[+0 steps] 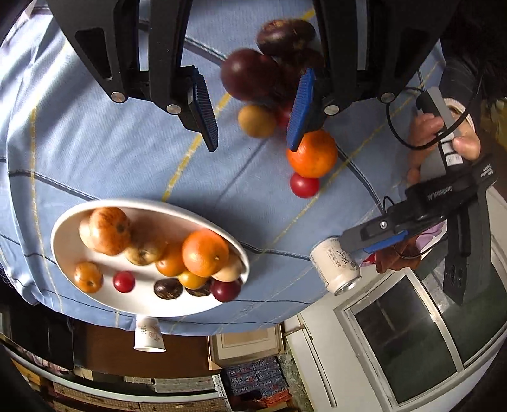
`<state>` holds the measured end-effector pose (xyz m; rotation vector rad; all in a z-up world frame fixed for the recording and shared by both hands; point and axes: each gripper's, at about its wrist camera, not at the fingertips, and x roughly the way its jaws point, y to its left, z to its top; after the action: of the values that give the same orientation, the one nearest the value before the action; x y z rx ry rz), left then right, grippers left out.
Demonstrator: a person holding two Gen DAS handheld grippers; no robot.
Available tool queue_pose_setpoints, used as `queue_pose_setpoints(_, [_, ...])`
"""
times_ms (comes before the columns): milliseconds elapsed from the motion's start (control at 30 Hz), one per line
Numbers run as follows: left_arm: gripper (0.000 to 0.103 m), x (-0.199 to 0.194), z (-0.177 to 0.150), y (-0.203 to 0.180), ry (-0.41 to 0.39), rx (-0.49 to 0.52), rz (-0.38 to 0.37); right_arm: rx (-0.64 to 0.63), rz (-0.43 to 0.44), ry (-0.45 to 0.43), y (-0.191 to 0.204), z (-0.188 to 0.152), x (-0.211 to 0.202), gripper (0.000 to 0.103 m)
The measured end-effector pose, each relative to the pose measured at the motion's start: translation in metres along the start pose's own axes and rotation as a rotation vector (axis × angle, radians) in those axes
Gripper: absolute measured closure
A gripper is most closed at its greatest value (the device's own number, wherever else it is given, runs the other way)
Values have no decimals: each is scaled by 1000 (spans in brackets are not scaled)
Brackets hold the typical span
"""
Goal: Organize fruits
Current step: 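Return to the pile and grasp the dark red plum with the right gripper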
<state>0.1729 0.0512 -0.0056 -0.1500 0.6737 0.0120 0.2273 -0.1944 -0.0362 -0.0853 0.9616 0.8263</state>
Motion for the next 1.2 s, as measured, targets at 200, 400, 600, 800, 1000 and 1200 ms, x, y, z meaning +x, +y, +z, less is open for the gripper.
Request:
queue_pose_setpoints(200, [5, 2, 1, 0, 7, -12, 10, 38, 56, 38, -10, -16, -7, 57])
queue_pose_setpoints(400, [5, 2, -1, -1, 10, -4, 19, 17, 66, 70, -5, -22, -3, 57])
queue_pose_setpoints(600, [5, 2, -2, -2, 11, 2, 19, 47, 78, 103, -8, -24, 6, 57])
queue_pose_setpoints(800, [5, 2, -3, -4, 13, 13, 21, 95, 123, 118, -14, -26, 12, 59])
queue_pose_setpoints(1000, [5, 2, -3, -4, 16, 16, 26, 105, 128, 114, -15, -25, 13, 64])
queue_pose_setpoints(1200, [5, 2, -5, -7, 24, 34, 19, 224, 219, 39, -36, -18, 1, 64])
